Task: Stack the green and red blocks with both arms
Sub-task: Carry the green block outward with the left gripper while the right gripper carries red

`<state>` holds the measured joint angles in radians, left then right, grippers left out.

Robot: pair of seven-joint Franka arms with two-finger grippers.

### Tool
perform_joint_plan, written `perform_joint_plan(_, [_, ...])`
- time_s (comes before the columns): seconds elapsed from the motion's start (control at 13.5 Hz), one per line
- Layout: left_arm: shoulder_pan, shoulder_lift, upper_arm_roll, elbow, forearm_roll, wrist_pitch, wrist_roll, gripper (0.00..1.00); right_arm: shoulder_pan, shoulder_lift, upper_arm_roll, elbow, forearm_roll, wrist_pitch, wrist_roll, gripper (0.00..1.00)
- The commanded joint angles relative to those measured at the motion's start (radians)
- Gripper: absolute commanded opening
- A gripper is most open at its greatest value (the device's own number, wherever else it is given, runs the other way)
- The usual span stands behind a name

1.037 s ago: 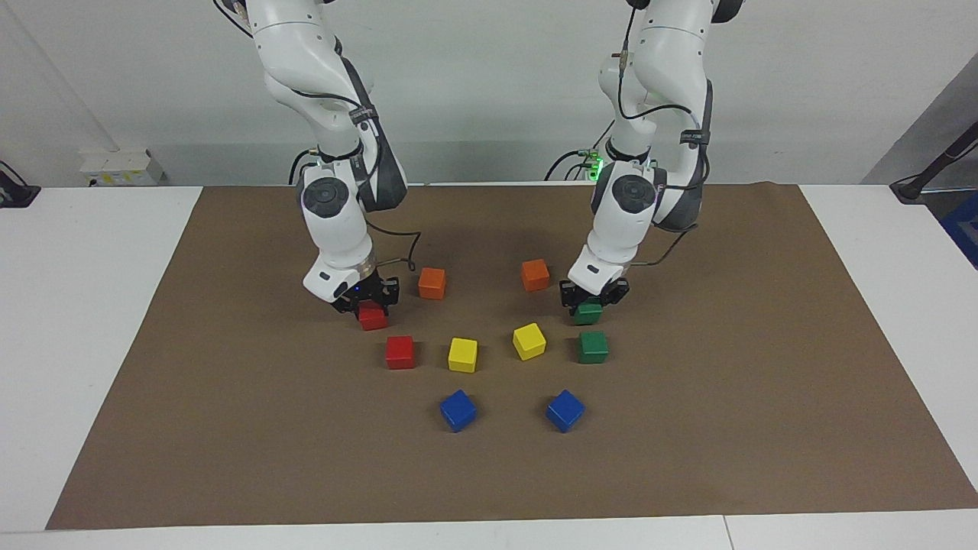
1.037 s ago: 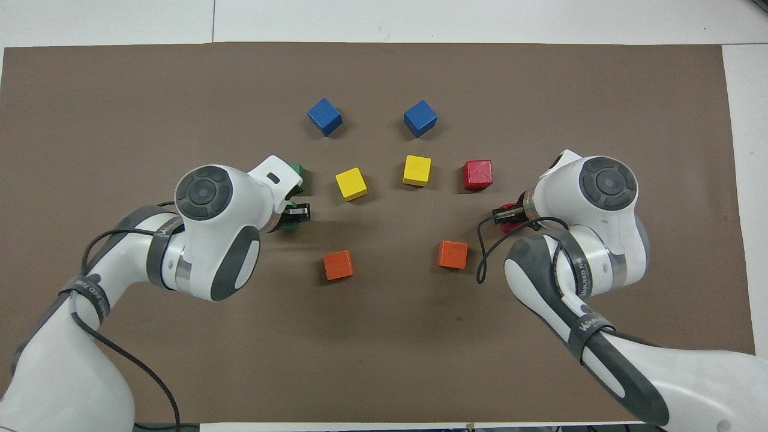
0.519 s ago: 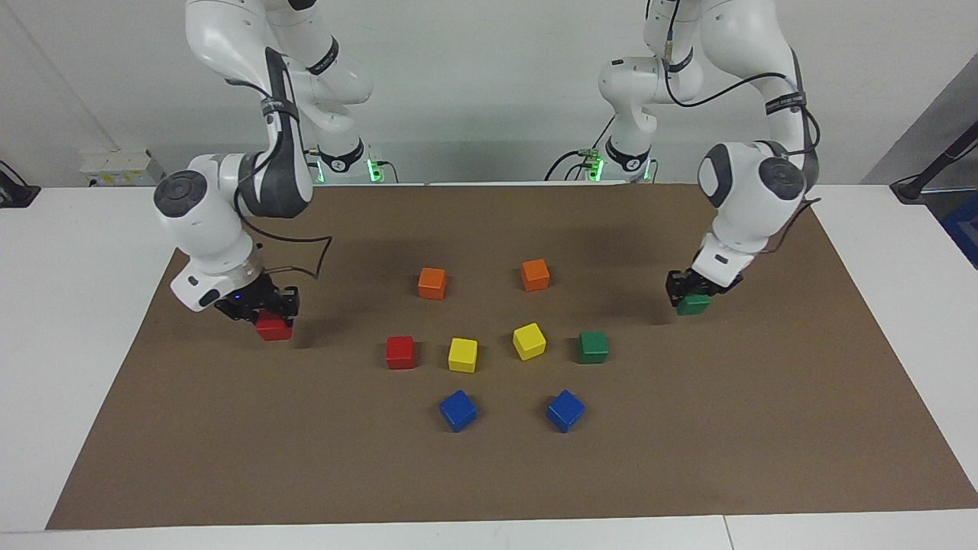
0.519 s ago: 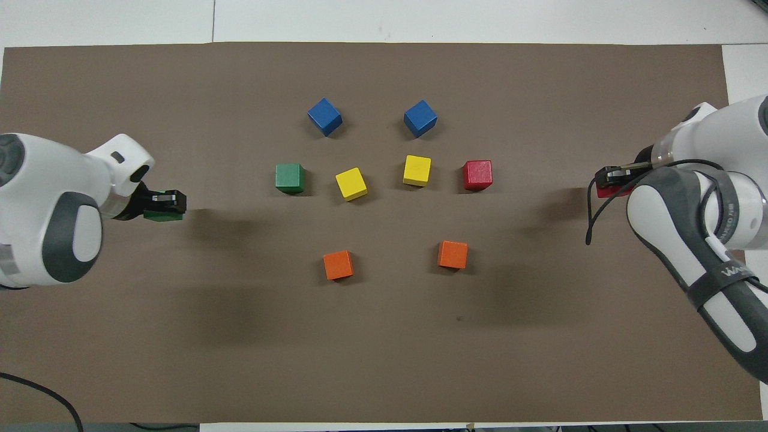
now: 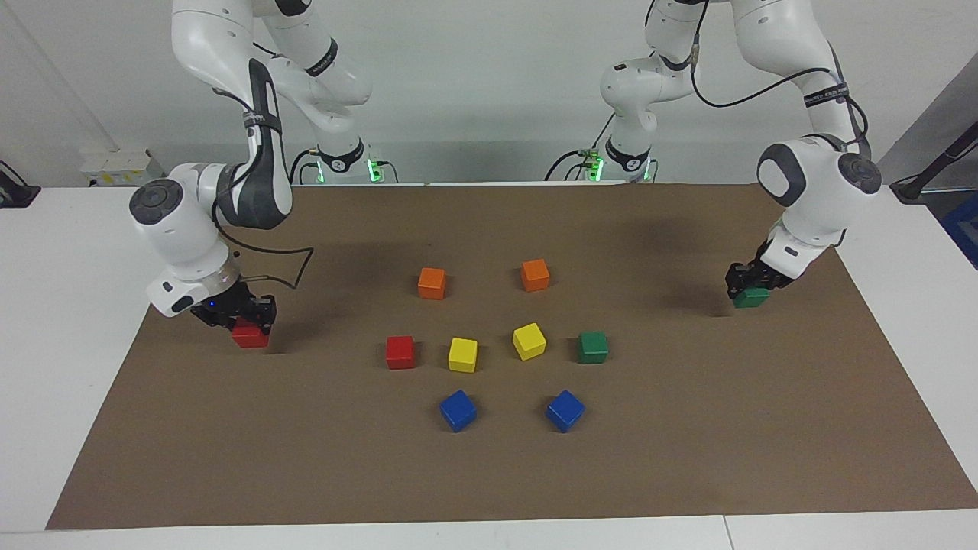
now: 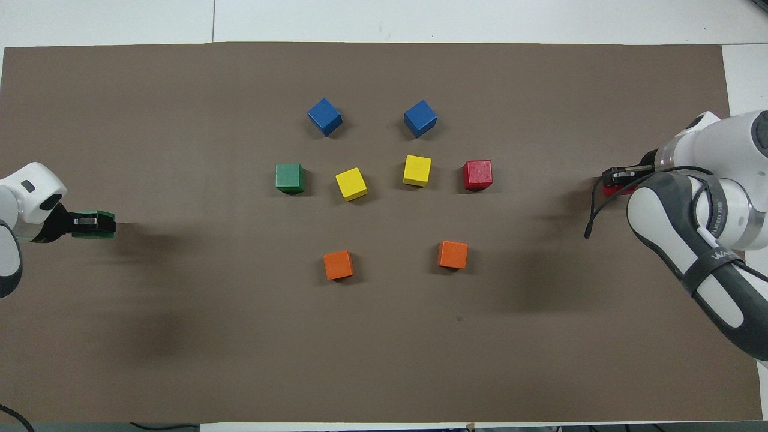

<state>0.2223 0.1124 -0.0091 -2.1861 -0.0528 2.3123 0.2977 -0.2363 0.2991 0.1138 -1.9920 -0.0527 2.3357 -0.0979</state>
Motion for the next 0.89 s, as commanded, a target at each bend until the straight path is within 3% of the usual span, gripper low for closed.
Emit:
perform_joint_plan(0.0, [0.009,0.004,-0.012,-0.044,-0.005,0.071,0.035,0.00,-0.017,-0.002,0.009,-0.011,-0.012,0.014,-0.002,0.00])
perform_joint_plan(0.59, [0.011,0.059,-0.012,-0.064,-0.005,0.157,0.109,0.00,-0.023,0.006,0.009,-0.051,-0.013,0.067,-0.023,0.00])
perform_joint_plan(0.67, [0.012,0.059,-0.012,-0.064,-0.005,0.156,0.118,0.00,-0.021,0.006,0.009,-0.050,-0.013,0.065,-0.029,0.72])
perform_joint_plan(0.74, [0.026,0.059,-0.012,-0.063,-0.005,0.156,0.126,0.45,-0.020,0.003,0.009,-0.045,-0.013,0.054,-0.036,1.00])
perform_joint_plan(0.81, [0.031,0.059,-0.012,-0.055,-0.005,0.147,0.144,0.99,-0.020,-0.012,0.009,-0.039,-0.013,0.035,-0.052,1.00])
